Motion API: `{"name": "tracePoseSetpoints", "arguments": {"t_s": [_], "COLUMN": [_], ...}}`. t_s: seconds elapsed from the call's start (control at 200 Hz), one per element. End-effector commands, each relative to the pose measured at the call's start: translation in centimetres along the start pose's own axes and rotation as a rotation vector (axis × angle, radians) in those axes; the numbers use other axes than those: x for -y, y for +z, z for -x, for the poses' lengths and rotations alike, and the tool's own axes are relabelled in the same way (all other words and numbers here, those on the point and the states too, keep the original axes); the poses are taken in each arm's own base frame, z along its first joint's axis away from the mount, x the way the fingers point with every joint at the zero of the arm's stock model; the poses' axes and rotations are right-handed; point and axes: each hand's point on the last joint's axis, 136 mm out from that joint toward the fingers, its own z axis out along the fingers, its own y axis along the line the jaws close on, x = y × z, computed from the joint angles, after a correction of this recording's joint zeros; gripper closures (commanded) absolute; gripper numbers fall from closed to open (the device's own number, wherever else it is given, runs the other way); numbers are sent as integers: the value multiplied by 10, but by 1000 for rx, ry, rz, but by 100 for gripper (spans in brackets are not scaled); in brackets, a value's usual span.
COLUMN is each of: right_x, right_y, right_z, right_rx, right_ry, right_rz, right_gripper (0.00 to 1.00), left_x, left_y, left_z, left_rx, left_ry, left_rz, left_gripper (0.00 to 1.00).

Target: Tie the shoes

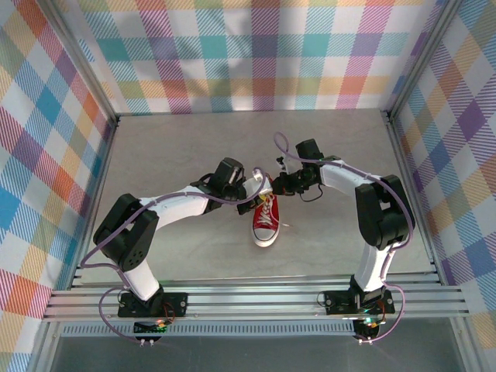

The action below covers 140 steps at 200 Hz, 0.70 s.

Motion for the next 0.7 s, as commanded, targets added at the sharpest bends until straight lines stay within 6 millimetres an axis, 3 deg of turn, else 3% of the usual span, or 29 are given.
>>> {"name": "tracePoseSetpoints", "arguments": {"t_s": [0.0, 0.31, 0.695], "right_x": [-17, -31, -35], "right_y": [-13, -23, -24], "right_z": [5, 5, 3], "right_rx": [35, 85, 88], "right_ry": [-95, -202, -235], "right_rz": [-3, 16, 41], "right_gripper": [97, 98, 97], "left_x": [-5, -15, -21], "left_y": [-8, 6, 16], "left_z": [18, 12, 2], "left_rx": [3, -78, -102], "left_ry": [31, -16, -48], "left_rz": [17, 11, 30], "left_gripper": [100, 100, 100]}}
